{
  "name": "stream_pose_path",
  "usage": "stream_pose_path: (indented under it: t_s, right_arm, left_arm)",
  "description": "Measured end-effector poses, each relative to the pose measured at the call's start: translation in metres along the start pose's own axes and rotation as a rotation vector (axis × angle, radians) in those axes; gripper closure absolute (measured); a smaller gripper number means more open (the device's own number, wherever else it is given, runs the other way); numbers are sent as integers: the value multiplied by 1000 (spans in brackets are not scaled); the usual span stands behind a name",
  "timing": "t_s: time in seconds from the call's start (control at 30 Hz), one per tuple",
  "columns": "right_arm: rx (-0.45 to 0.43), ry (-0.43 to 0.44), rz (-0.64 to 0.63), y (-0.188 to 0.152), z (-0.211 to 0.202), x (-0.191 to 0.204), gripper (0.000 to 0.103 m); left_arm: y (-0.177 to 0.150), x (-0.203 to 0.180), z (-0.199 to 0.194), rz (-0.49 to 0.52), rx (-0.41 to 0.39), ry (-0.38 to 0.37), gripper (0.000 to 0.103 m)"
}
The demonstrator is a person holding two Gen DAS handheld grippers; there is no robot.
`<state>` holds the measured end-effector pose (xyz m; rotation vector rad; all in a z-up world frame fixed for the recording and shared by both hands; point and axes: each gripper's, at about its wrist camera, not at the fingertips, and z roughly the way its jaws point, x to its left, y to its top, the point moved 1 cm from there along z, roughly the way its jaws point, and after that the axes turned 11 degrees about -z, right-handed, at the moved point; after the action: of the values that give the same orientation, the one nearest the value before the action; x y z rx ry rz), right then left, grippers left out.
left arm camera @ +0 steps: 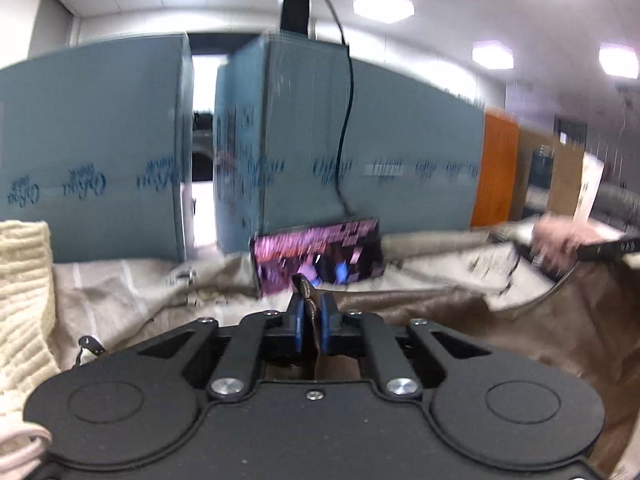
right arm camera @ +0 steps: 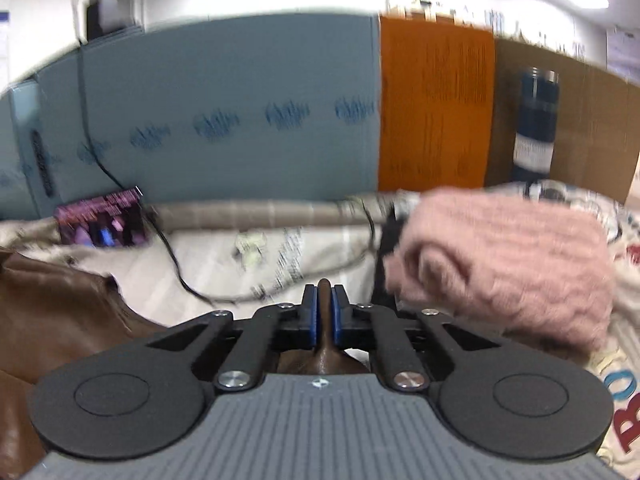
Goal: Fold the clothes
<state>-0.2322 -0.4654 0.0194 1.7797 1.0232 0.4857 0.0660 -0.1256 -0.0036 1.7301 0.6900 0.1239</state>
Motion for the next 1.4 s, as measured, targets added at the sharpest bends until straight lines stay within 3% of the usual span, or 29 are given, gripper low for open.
stream_pose_path:
  t_s: [0.27, 0.43, 0.53, 0.67, 0.83, 0.93, 1.03, 1.17, 1.23, 1.3, 1.37, 1.4]
  right_arm:
    - [-266, -38, 136, -3, -108, -2, 98]
    - [-370, -48, 256, -35, -176, -11, 98]
    - [-412, -27, 319, -67, -207, -15, 98]
    - [-469, 51, 373, -113, -237, -25, 98]
    - [-401, 89, 330, -148, -258, -30, 94]
    - [-357, 158, 297, -158, -267, -30, 87]
    - [-342, 156, 328, -165, -270, -39, 80]
    - [-333, 105, 359, -164, -257, -53, 75]
    - [-291, 82, 358, -159, -239, -60, 62]
    - [-224, 60, 351, -151, -215, -67, 53]
    - [-152, 46, 336, -141, -186, -73, 48]
    - [-117, 48, 323, -135, -170, -76, 43]
  left_arm:
    - [9, -15, -92, -49, -218, -145, 95]
    - [-8, -14, -157, -102, -328, -270, 95]
    - [-29, -12, -195, -121, -365, -393, 95]
    - [-47, -9, -225, -111, -284, -508, 95]
    - [-62, -5, -238, -127, -104, -614, 94]
    - [-74, 1, -235, -160, 14, -625, 92]
    - [-85, 5, -231, -180, 87, -628, 90]
    - [-94, 10, -215, -236, 141, -604, 89]
    - [-92, 10, -212, -220, 158, -618, 89]
    - [-82, 15, -214, -203, 121, -599, 82]
    - [-70, 26, -213, -205, 69, -572, 63]
    - [-63, 33, -211, -216, 37, -554, 59]
